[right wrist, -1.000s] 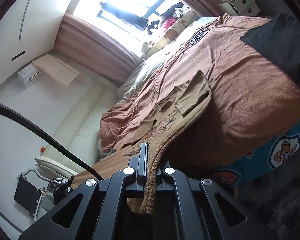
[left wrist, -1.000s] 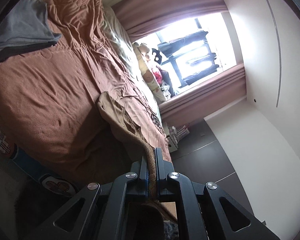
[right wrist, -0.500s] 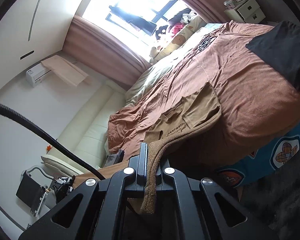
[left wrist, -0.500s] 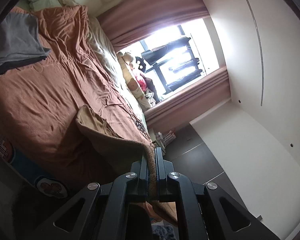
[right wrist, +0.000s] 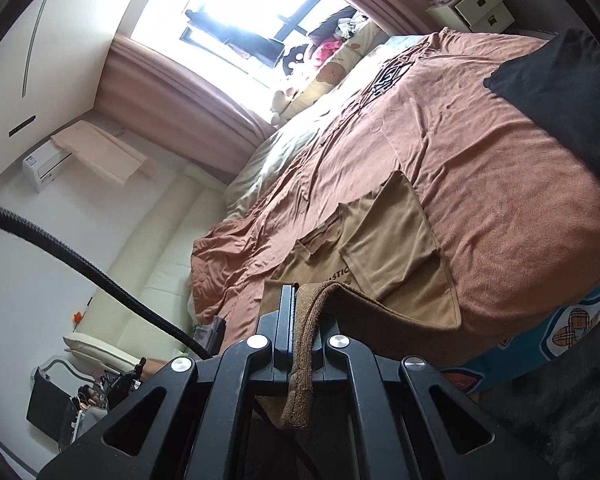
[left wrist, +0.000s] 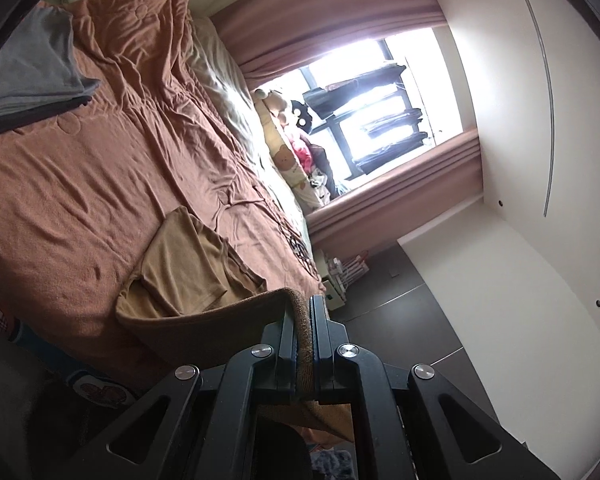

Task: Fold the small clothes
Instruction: 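Lift the hem with both grippers and fold it toward the collar, then lay the hem down on the shirt and open both grippers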

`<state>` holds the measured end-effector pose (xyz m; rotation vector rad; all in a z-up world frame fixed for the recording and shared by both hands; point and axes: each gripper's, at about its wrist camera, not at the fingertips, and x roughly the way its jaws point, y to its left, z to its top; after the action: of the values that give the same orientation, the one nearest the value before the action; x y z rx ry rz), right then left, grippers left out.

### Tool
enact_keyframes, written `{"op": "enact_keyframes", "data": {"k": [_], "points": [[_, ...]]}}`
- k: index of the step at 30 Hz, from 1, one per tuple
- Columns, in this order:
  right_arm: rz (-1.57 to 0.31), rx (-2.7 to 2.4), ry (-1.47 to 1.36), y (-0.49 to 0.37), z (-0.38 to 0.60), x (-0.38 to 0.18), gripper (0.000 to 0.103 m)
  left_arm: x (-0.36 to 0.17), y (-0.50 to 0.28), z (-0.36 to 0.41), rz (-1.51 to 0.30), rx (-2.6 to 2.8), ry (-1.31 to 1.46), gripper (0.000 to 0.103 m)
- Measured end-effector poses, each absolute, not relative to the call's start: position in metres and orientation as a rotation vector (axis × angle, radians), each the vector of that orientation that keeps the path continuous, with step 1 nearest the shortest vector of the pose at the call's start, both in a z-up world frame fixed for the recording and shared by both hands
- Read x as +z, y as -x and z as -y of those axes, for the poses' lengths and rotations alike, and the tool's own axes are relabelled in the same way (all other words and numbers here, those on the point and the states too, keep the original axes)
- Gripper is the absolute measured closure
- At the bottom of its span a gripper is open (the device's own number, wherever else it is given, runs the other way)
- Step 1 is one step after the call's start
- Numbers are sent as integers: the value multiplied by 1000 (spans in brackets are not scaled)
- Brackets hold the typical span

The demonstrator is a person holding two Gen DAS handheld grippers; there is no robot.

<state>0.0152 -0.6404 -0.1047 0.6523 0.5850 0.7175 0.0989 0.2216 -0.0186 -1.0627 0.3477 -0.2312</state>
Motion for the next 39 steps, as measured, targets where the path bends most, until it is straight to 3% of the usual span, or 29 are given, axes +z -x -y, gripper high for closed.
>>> {"op": "enact_keyframes", "data": {"k": [20, 39], "points": [[-622, 622, -549, -153, 572, -67, 103, -22, -260, -254, -459, -142, 982, 98], [-810, 474, -435, -291, 503, -106, 103, -118, -403, -275, -719, -4, 933, 98]]}}
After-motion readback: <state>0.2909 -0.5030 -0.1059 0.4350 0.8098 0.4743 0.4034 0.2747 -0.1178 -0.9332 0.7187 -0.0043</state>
